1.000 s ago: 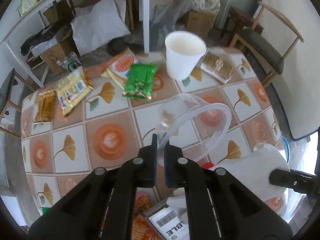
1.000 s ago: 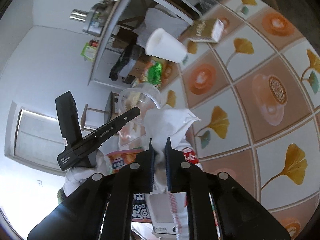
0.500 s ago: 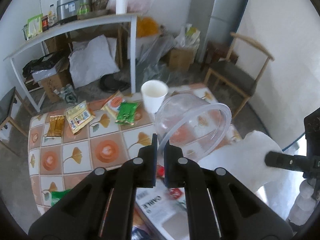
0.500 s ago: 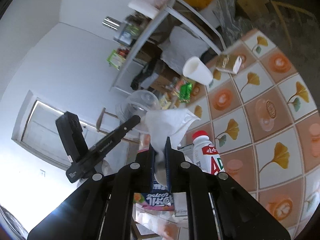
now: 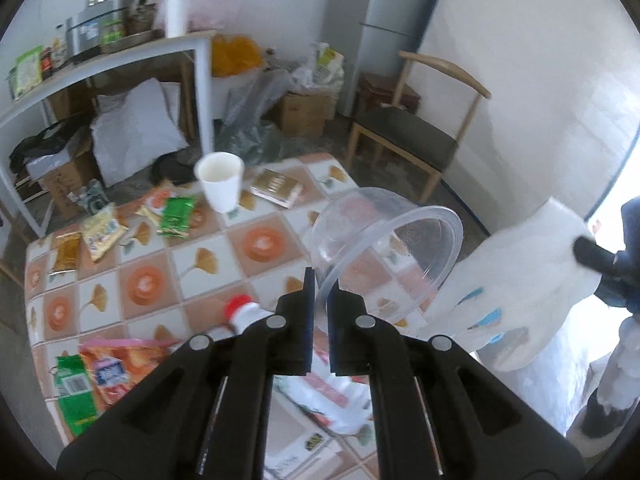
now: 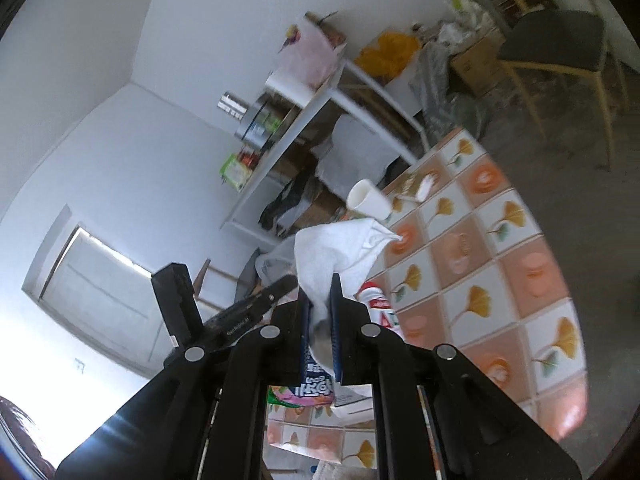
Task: Collect trash
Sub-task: 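Lift the white glove with the right tool while the left tool lifts the clear bowl, then carry the glove and bowl over the blue wastebasket with both tools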
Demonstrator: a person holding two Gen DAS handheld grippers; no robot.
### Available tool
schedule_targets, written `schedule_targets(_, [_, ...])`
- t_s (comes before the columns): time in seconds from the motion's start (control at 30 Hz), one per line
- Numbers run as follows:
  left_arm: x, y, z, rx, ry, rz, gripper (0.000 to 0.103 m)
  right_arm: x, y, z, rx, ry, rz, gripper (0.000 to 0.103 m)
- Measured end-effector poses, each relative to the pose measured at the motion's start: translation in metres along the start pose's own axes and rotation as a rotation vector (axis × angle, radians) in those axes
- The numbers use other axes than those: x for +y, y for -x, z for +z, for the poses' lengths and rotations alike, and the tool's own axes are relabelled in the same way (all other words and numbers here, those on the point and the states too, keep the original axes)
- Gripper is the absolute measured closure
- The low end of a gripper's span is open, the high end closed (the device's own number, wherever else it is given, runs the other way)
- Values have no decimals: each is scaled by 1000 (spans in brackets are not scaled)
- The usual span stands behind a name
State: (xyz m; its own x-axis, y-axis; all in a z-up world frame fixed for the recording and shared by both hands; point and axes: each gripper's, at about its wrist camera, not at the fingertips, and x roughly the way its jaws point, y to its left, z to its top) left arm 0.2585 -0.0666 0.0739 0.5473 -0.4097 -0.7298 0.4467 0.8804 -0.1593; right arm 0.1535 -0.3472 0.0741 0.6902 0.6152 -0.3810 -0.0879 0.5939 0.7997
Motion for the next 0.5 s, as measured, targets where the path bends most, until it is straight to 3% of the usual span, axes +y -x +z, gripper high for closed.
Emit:
schedule_targets(0.23, [-61,-20,-12,29,-80,-77,99,-32,76,-13,-115,-58,-61,94])
schedule_targets(0.5, [-138,-32,-37,-28,-227,-94,99,-66,142,-36,-217,-137,-137,94])
